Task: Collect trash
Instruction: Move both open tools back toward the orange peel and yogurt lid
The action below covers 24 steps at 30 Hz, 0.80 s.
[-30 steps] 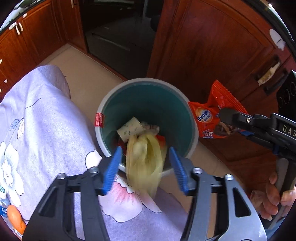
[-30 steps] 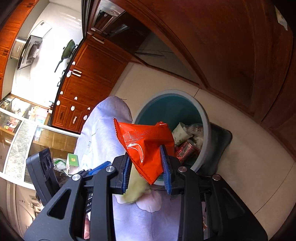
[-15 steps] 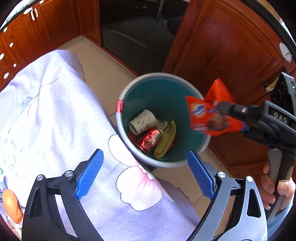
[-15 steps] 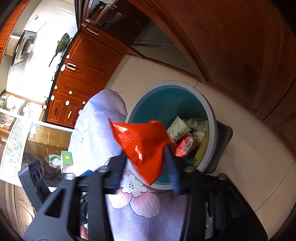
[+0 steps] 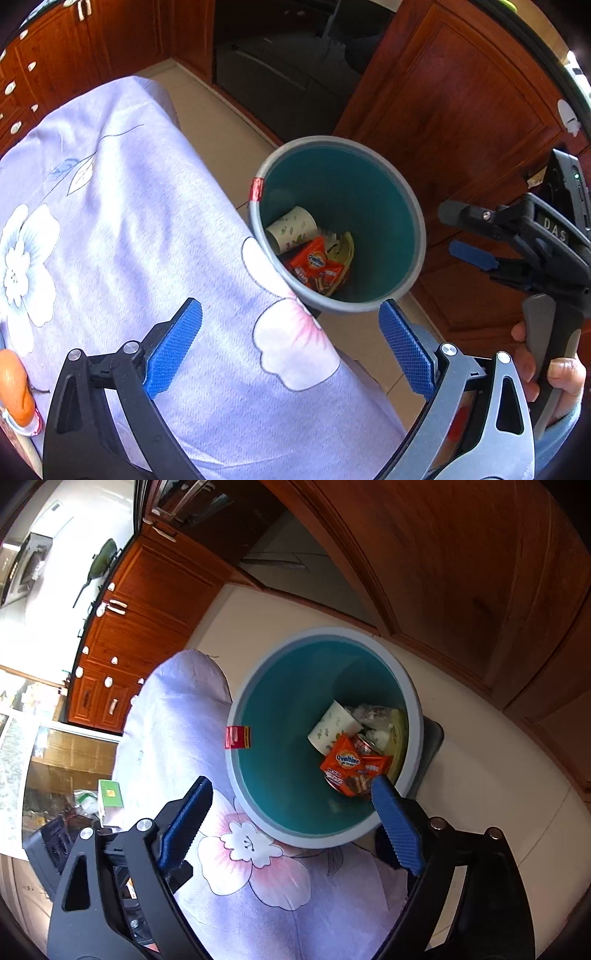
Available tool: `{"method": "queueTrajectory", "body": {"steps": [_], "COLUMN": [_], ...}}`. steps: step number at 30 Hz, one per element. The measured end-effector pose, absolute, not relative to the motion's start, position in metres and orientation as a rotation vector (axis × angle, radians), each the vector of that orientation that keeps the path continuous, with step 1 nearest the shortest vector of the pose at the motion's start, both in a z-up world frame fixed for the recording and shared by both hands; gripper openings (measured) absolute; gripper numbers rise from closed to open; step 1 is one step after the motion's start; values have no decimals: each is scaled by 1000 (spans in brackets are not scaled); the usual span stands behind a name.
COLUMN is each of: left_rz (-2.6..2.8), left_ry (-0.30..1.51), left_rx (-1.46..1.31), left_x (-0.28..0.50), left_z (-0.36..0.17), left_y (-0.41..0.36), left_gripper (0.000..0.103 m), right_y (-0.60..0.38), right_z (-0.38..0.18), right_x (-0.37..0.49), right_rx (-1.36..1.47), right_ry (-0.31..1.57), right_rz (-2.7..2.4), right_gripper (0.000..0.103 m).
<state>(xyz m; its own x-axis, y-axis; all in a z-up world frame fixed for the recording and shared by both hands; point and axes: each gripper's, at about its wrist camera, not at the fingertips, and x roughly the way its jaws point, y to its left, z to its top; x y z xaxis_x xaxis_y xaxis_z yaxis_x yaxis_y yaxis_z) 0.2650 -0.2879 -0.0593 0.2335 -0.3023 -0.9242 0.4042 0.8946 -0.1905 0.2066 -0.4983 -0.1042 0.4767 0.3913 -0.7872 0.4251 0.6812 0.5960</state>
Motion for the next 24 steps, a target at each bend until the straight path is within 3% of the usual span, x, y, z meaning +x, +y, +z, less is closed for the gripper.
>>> {"method": "queueTrajectory", "body": {"steps": [24], "left_rz": [-362], "left_ry": [1157], "left_rx": [-54], "left_x": [202], "left_z": [-18], "left_y": [-156], "left_gripper": [98], "right_y": [-394], "right_z": [-59], "right_x": [191], "right_rx": [741], "right_ry": [1142], "right_rz": [93], "right_gripper": [84]}}
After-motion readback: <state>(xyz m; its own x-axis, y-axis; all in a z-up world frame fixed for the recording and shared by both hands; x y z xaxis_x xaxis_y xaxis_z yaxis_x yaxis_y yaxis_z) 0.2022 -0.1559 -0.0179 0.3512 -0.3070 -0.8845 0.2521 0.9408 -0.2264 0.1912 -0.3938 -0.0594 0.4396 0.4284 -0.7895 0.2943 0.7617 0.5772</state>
